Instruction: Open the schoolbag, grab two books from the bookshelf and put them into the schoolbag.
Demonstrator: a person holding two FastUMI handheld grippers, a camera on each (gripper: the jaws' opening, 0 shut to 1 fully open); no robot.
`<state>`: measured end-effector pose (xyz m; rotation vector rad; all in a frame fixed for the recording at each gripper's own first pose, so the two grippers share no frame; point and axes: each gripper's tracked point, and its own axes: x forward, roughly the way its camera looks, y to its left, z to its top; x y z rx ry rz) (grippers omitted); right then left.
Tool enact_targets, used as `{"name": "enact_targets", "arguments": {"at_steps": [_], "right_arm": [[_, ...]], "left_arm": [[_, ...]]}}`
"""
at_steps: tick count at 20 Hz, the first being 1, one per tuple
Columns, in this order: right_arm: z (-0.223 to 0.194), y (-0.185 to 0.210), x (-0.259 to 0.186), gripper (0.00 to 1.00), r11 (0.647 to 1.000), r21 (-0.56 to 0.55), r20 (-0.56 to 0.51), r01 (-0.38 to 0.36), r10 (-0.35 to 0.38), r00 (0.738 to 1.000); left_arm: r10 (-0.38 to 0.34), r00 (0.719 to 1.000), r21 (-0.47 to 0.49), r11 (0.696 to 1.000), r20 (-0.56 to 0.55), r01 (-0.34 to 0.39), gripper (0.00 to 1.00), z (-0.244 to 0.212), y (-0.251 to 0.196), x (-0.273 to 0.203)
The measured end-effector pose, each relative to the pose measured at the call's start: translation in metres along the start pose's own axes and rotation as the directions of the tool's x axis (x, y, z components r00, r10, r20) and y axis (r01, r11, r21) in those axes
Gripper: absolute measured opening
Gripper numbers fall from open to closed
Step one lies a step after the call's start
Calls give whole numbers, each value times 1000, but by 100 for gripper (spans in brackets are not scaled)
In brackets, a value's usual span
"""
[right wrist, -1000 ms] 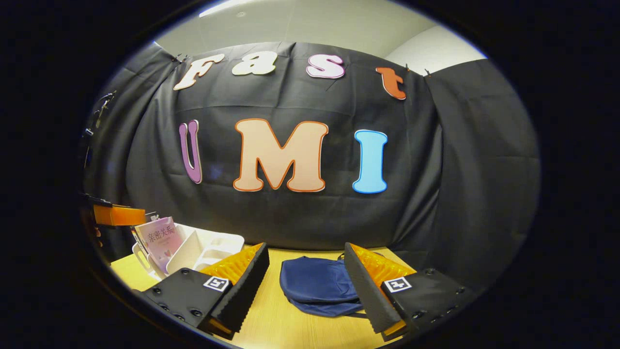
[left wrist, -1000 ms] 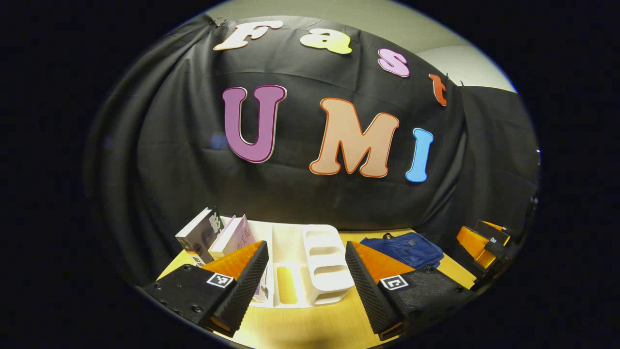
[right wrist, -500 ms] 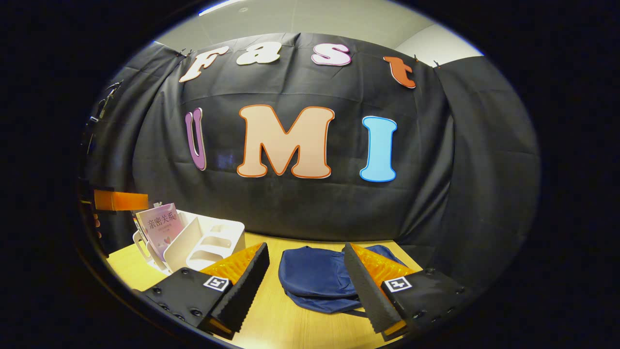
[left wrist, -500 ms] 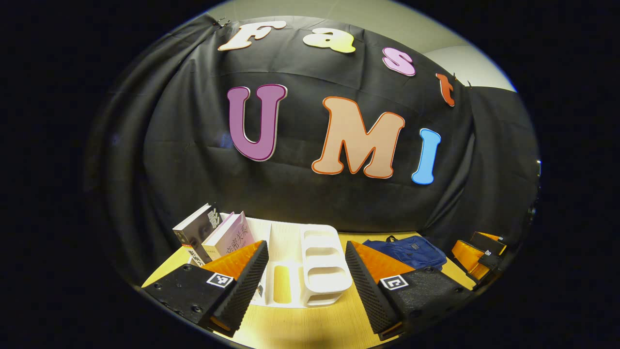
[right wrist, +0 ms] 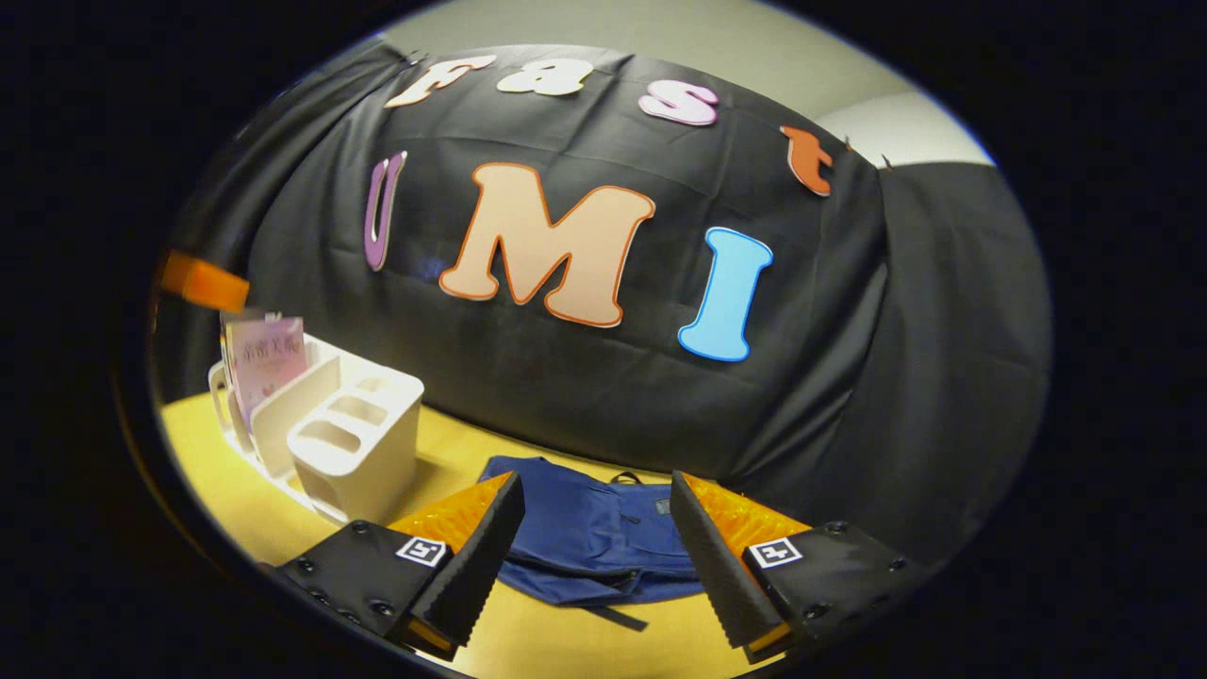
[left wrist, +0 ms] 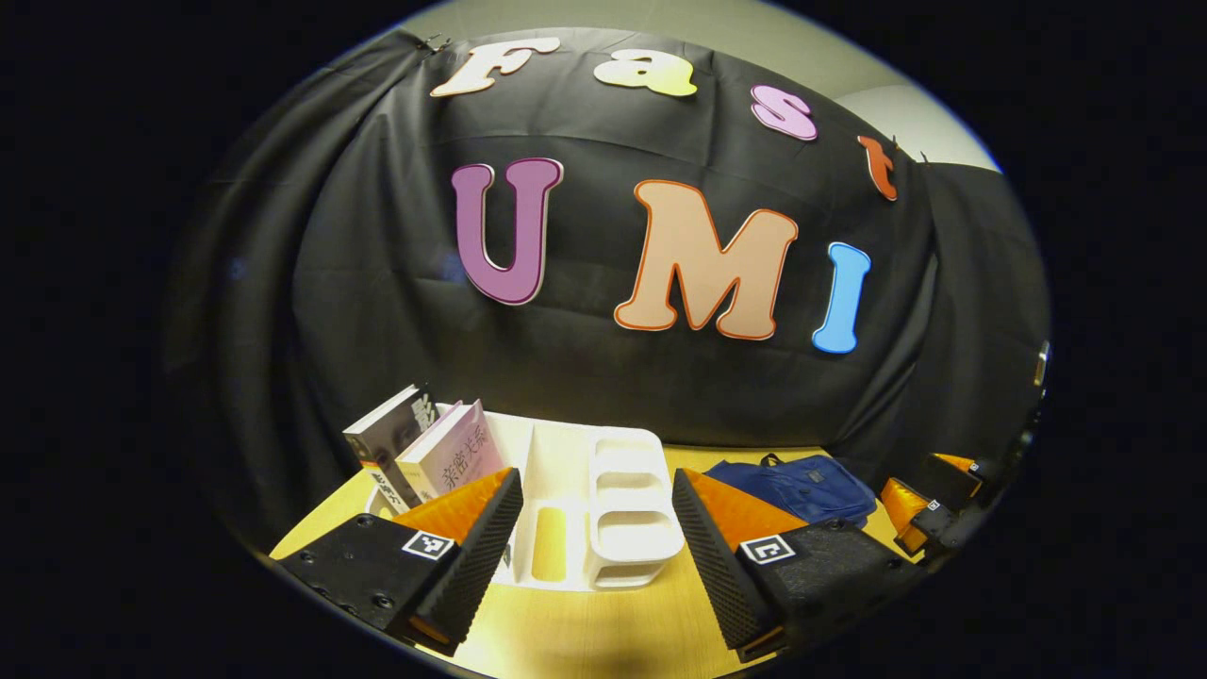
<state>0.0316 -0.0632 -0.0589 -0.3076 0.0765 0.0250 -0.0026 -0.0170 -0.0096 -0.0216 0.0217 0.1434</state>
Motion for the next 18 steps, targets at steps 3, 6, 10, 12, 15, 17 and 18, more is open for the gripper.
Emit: {"name": "enact_targets", "arguments": {"at_steps": [3,6,10,12,15,17,18], "right_arm": [[-18,4,12,94,982,-187,0,-3,3,1000],[-38,5,21,98,942,-336,5,7,-5,1000],[-63,15,33,92,863,-505,23,30,-21,1000],[-69,19,38,98,828,-559,49,43,-18,999],[-88,30,50,98,772,-635,44,27,1,999],[-101,36,54,98,747,-665,28,5,18,999],[-111,40,56,98,735,-678,14,-11,28,1000]], "left_arm": [[50,999,1,999,-5,-50,94,-1,13,-7],[104,994,-2,995,-10,-105,94,-4,28,-17],[163,986,4,987,-24,-163,94,-6,43,-29],[187,982,17,982,-21,-187,94,-5,49,-34],[212,977,27,977,-24,-211,94,-4,54,-37],[224,974,27,974,-30,-223,94,-6,56,-38],[230,972,26,973,-36,-229,94,-8,58,-39]]}}
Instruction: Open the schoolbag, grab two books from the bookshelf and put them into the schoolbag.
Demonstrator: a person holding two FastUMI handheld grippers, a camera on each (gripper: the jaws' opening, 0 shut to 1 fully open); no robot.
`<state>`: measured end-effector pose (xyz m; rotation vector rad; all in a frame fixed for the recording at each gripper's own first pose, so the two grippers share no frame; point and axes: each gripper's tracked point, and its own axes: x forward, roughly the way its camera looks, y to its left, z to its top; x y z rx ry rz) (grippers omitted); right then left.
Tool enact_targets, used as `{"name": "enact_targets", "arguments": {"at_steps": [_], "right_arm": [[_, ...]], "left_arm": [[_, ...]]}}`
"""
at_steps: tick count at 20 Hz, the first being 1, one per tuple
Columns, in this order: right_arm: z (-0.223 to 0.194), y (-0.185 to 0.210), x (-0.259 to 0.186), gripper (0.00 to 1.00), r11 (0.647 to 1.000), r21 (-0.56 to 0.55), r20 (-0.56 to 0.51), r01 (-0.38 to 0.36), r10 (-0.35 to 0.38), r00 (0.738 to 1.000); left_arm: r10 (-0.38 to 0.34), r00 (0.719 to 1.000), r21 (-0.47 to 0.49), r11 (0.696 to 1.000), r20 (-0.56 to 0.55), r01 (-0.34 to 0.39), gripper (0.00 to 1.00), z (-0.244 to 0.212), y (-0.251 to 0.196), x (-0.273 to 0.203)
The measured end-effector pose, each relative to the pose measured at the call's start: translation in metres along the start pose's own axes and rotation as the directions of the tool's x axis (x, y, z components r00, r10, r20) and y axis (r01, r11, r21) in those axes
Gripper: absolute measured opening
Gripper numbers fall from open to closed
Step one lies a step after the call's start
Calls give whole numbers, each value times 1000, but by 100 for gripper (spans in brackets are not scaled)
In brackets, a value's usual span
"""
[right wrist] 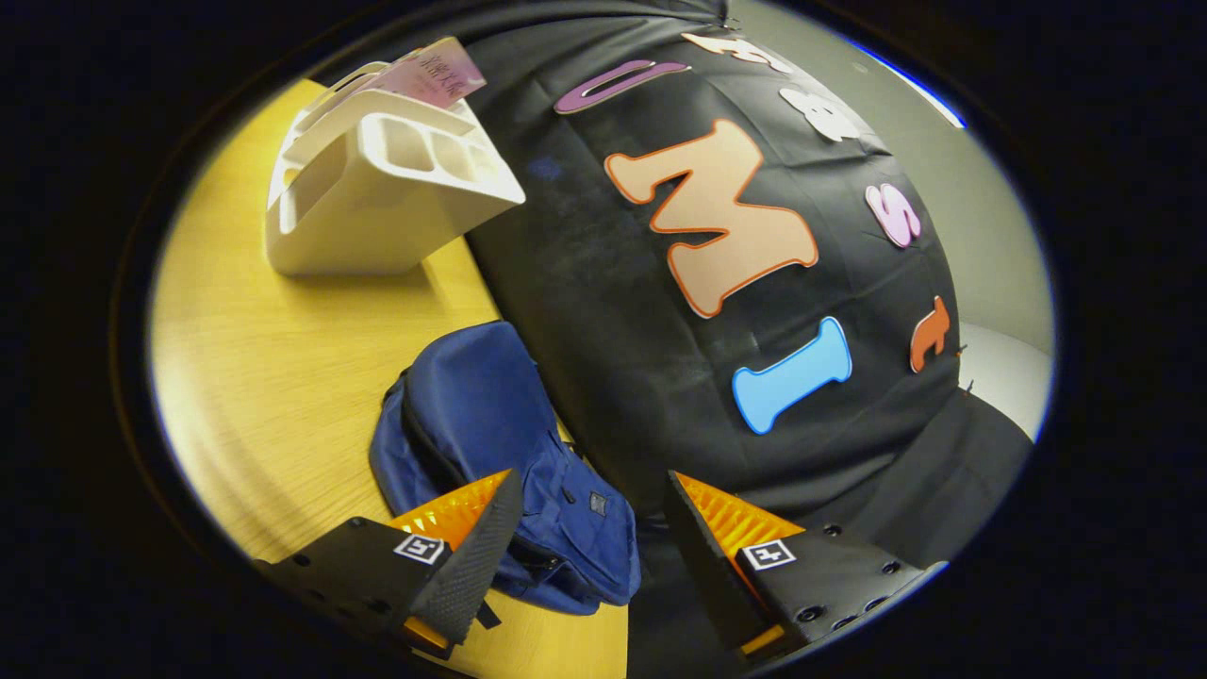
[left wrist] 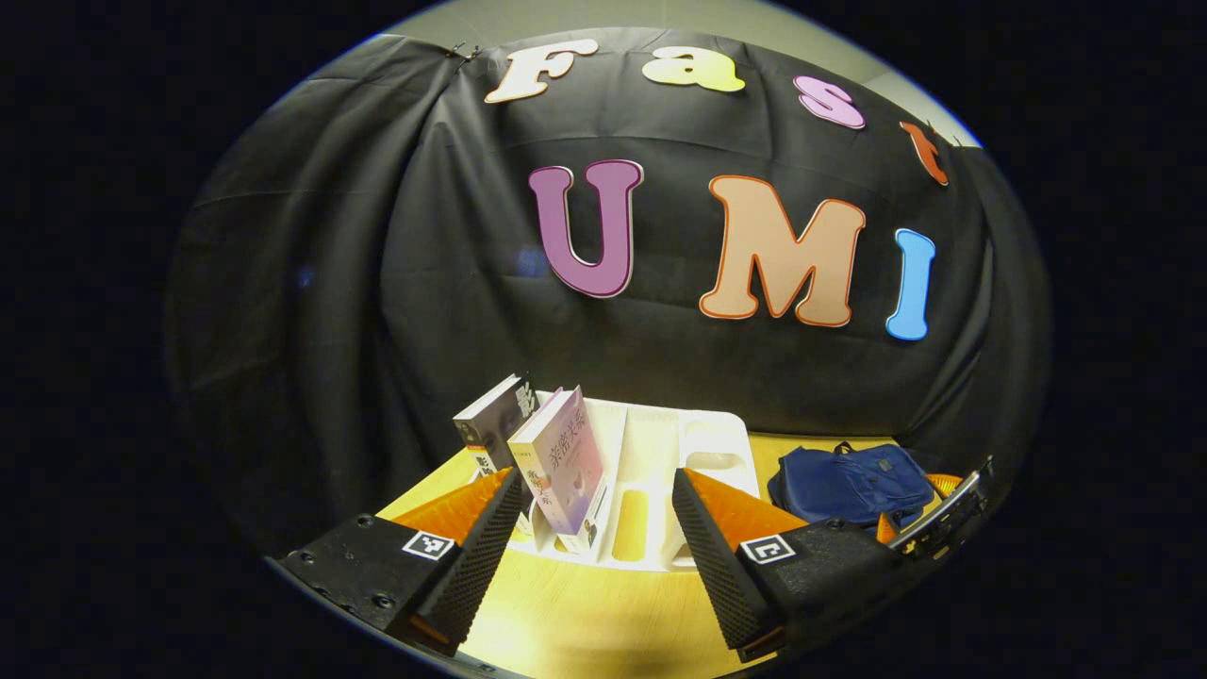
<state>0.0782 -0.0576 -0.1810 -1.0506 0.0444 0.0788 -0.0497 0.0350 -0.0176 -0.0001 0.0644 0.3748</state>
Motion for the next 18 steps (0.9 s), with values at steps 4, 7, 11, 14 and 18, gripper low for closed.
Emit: {"name": "enact_targets", "arguments": {"at_steps": [4,7,11,14,18], "right_arm": [[-11,27,9,96,996,-67,-4,-51,51,999],[-18,36,22,96,992,-101,-26,-72,69,997],[-35,54,42,88,988,-113,-70,-109,101,992],[-39,57,51,88,987,-121,-79,-109,100,992],[-40,54,61,87,990,-105,-101,-97,86,991]], "left_arm": [[28,999,0,1000,-16,-28,94,-4,7,2],[52,998,3,999,-28,-52,94,-6,12,3],[62,997,-5,998,-42,-62,89,-10,13,8],[69,996,-15,997,-53,-70,94,-14,13,13],[73,994,-34,997,-76,-75,94,-22,12,18]]}}
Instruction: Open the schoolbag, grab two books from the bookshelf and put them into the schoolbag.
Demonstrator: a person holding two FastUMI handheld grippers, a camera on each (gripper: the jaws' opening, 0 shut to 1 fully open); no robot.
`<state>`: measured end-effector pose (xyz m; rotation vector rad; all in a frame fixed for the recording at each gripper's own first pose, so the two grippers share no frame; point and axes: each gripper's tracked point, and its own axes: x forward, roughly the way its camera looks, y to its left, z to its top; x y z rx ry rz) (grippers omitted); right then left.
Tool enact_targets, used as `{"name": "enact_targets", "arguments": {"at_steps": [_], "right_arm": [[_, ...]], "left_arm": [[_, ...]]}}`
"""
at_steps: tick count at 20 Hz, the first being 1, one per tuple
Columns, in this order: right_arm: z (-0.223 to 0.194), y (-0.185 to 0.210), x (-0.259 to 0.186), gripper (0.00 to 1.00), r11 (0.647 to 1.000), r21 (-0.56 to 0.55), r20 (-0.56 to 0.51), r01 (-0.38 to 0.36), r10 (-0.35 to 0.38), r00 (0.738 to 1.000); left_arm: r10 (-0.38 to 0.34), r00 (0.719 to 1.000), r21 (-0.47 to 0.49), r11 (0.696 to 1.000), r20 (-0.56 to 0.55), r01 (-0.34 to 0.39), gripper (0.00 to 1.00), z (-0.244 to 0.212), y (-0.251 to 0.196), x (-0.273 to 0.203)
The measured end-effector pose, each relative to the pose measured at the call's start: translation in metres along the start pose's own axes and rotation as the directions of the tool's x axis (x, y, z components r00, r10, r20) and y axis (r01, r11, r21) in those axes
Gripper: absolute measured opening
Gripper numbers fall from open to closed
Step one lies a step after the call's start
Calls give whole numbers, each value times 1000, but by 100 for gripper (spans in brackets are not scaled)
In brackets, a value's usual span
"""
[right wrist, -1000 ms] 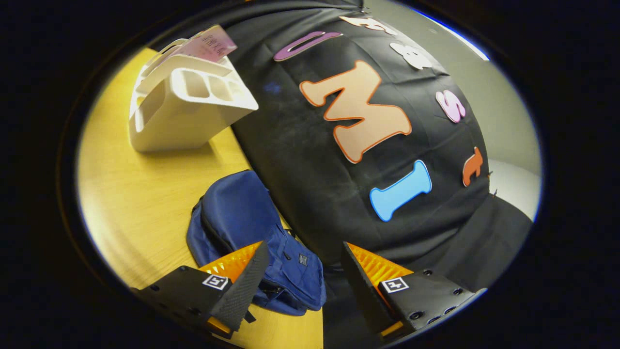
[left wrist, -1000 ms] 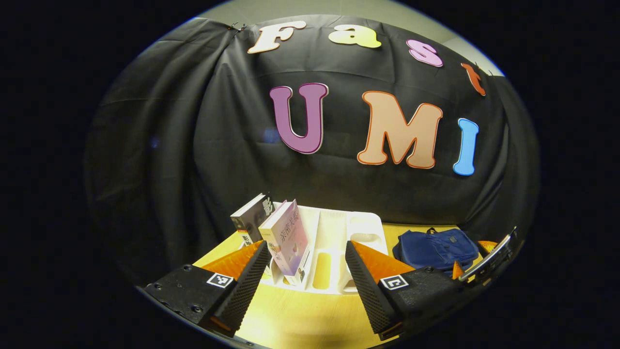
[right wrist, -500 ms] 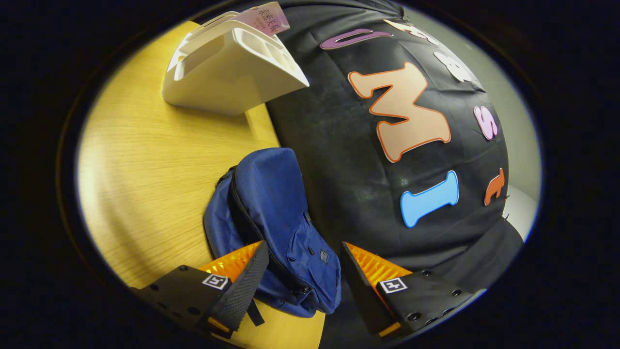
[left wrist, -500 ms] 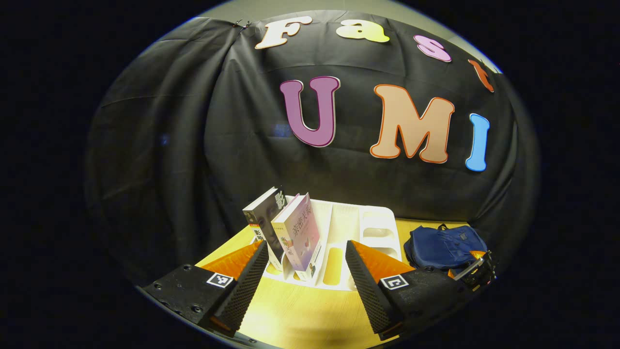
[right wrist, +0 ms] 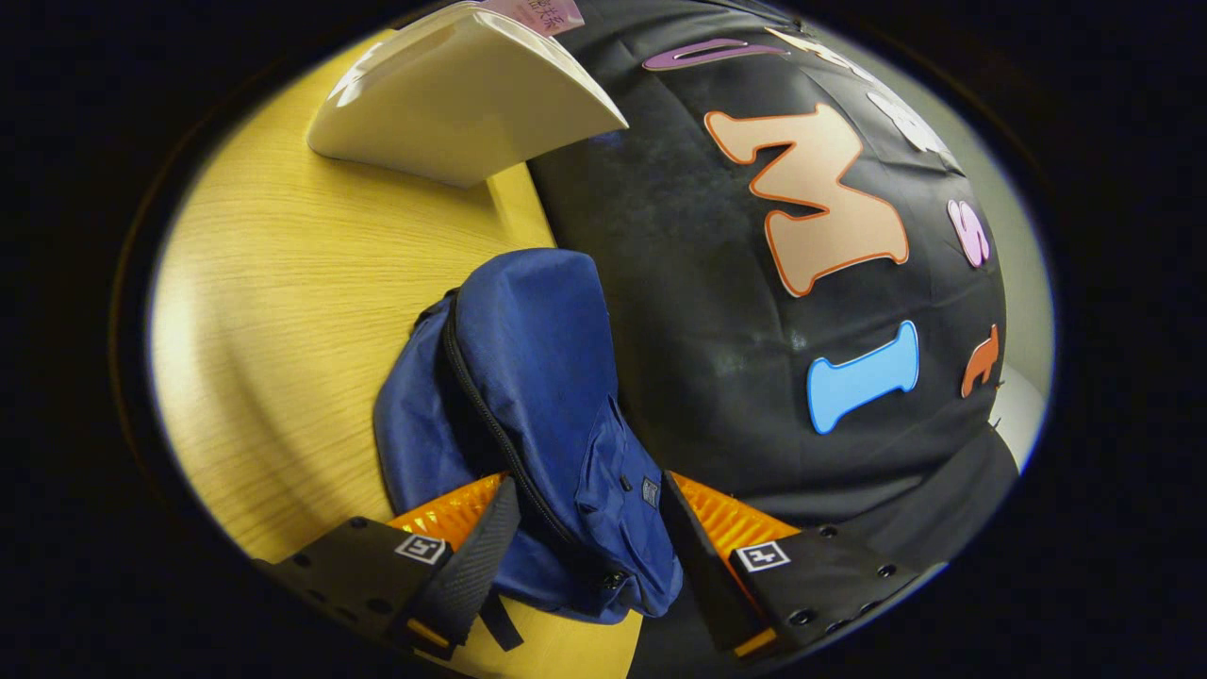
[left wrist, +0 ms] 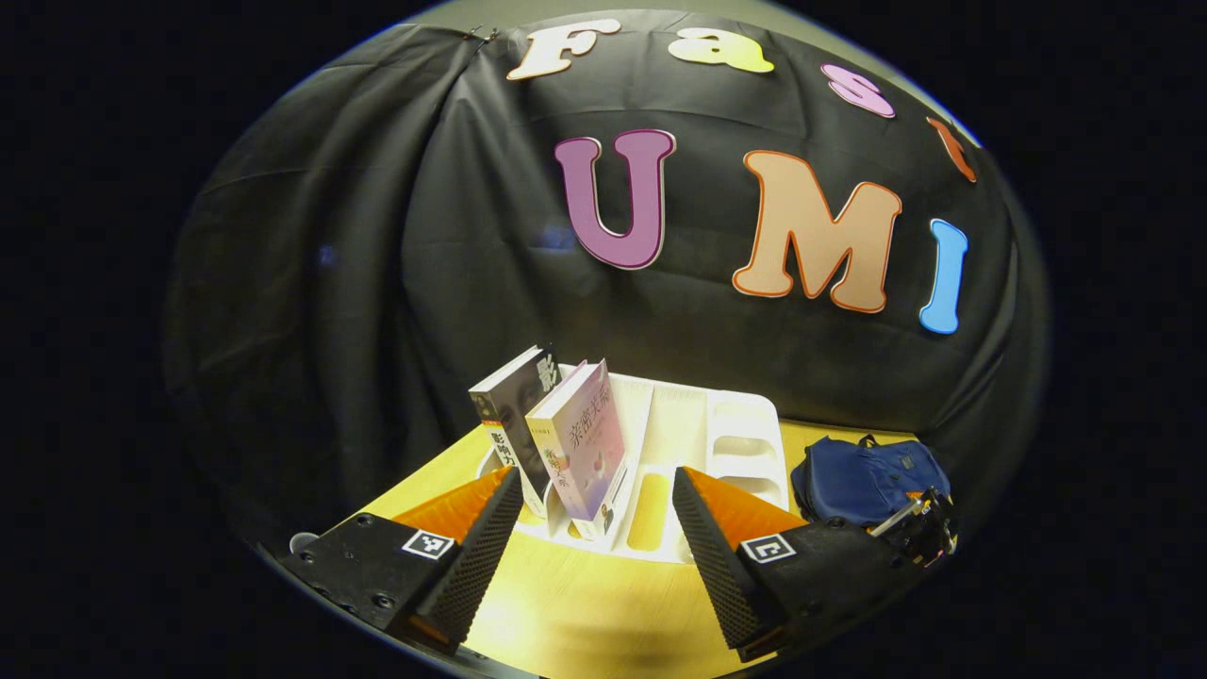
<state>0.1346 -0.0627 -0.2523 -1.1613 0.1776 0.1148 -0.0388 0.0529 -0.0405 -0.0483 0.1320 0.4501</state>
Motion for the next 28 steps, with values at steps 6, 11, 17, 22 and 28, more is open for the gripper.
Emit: {"name": "enact_targets", "arguments": {"at_steps": [6,11,17,22,28], "right_arm": [[3,-5,19,91,999,33,-30,12,-11,999],[9,8,29,46,999,30,-48,-14,16,999],[11,3,29,8,1000,16,-55,19,-18,998],[12,-19,24,4,996,87,-56,24,-20,998],[11,-48,20,3,987,139,-70,81,-72,995]], "left_arm": [[23,1000,-16,1000,-10,-23,94,-1,5,7],[14,1000,-28,1000,-10,-15,94,3,5,10],[20,1000,-30,999,-22,-21,94,0,11,14],[26,999,-34,999,-33,-27,89,2,21,25],[14,998,-92,996,-56,-19,94,2,37,53]]}}
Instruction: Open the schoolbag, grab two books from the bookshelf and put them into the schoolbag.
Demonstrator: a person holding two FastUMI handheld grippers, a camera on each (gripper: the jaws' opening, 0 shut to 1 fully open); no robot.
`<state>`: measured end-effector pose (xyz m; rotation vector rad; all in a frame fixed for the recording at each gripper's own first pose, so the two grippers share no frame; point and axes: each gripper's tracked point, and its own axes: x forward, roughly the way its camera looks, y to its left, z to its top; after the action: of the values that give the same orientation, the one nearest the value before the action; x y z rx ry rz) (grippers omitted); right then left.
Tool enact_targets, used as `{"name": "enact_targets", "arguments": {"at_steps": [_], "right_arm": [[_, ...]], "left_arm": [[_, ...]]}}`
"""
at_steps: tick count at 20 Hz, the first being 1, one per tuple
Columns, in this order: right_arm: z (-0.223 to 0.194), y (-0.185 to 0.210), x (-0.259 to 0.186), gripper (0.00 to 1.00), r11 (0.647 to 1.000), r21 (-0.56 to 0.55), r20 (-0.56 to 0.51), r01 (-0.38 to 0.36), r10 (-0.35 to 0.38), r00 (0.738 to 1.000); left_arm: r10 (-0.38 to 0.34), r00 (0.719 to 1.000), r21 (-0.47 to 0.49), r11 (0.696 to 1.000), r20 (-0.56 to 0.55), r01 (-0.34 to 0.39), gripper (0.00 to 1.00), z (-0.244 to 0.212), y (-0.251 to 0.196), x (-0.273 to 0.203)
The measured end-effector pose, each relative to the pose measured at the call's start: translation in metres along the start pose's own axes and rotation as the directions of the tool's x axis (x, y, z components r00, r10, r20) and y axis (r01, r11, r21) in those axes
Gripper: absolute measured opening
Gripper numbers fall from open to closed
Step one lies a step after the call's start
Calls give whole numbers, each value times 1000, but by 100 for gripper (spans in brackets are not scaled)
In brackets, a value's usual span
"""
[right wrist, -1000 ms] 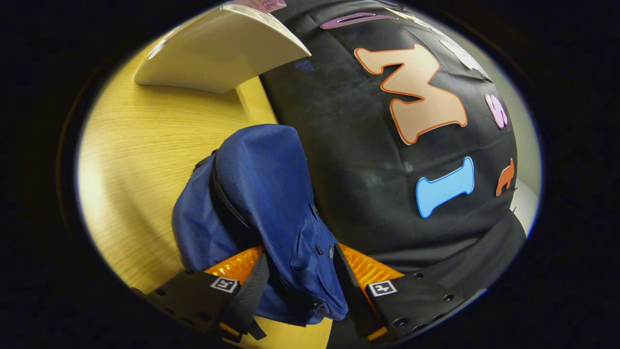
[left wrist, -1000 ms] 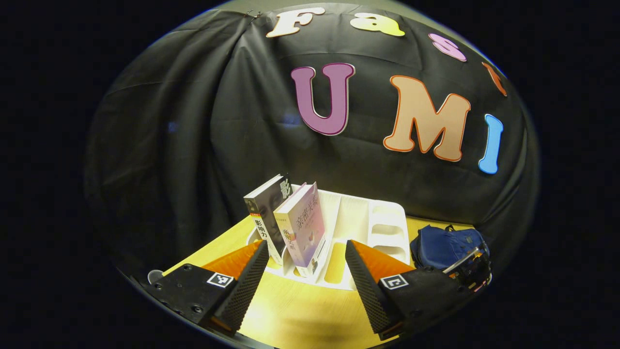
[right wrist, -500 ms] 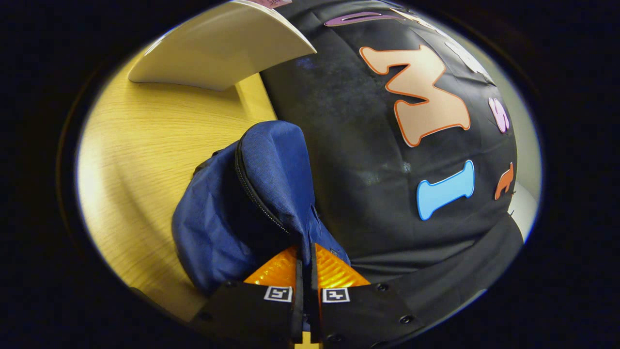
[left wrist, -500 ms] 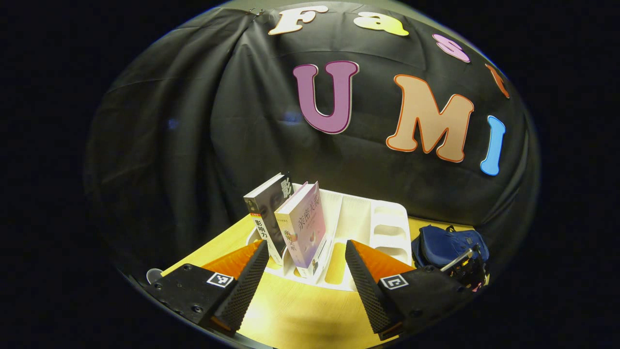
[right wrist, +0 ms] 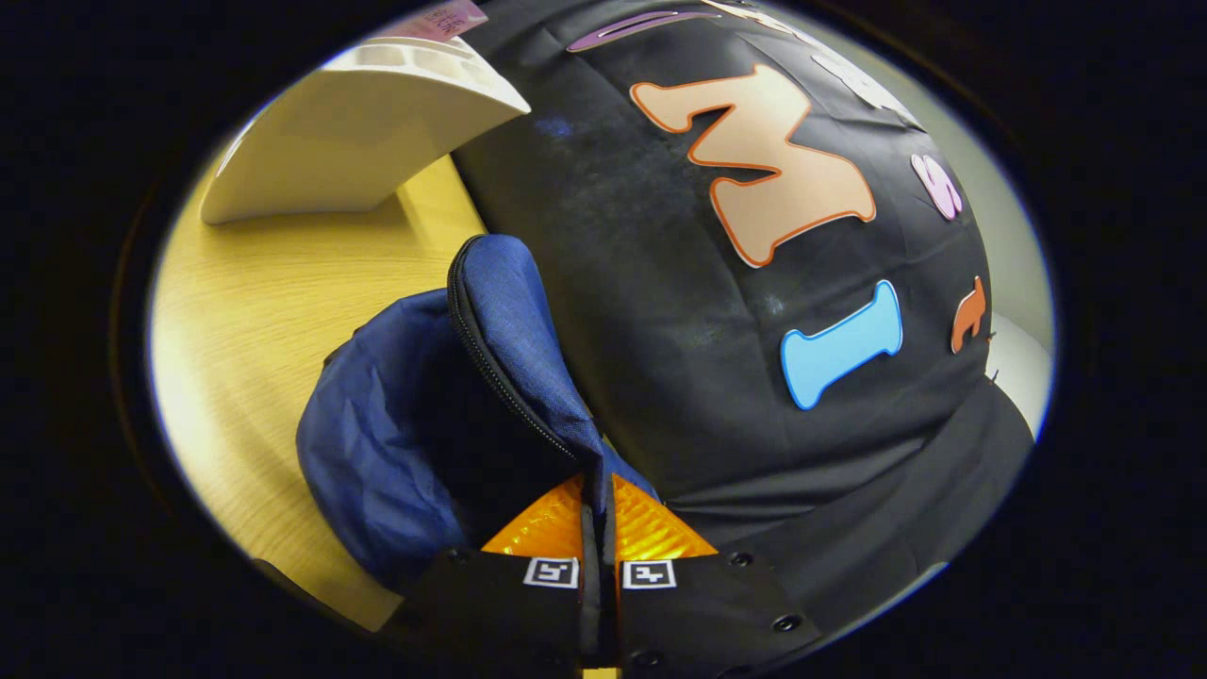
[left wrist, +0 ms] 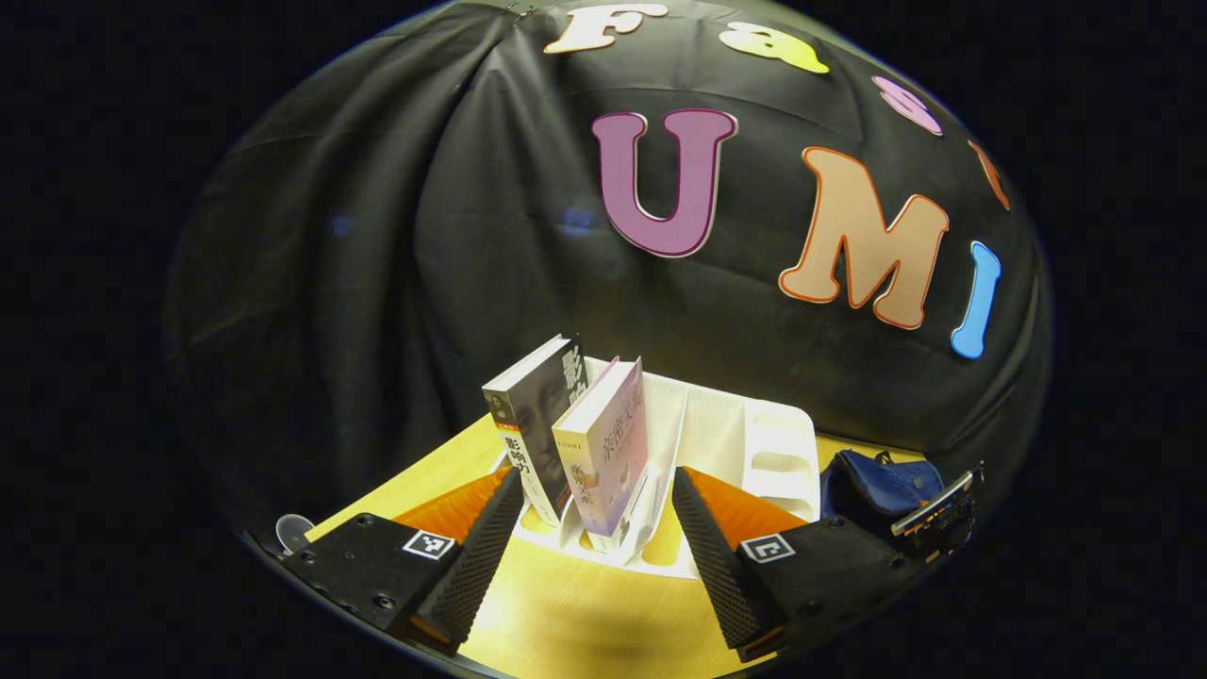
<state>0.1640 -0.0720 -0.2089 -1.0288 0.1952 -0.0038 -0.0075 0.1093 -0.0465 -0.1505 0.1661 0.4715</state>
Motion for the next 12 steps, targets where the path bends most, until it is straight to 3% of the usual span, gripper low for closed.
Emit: {"name": "enact_targets", "arguments": {"at_steps": [6,12], "right_arm": [[1,-41,-8,5,995,80,-23,60,-58,998],[0,-67,-25,3,986,133,-56,102,-95,994]], "left_arm": [[-7,999,2,1000,-45,7,94,-11,18,38],[-84,990,36,995,-112,89,93,-14,11,74]]}}
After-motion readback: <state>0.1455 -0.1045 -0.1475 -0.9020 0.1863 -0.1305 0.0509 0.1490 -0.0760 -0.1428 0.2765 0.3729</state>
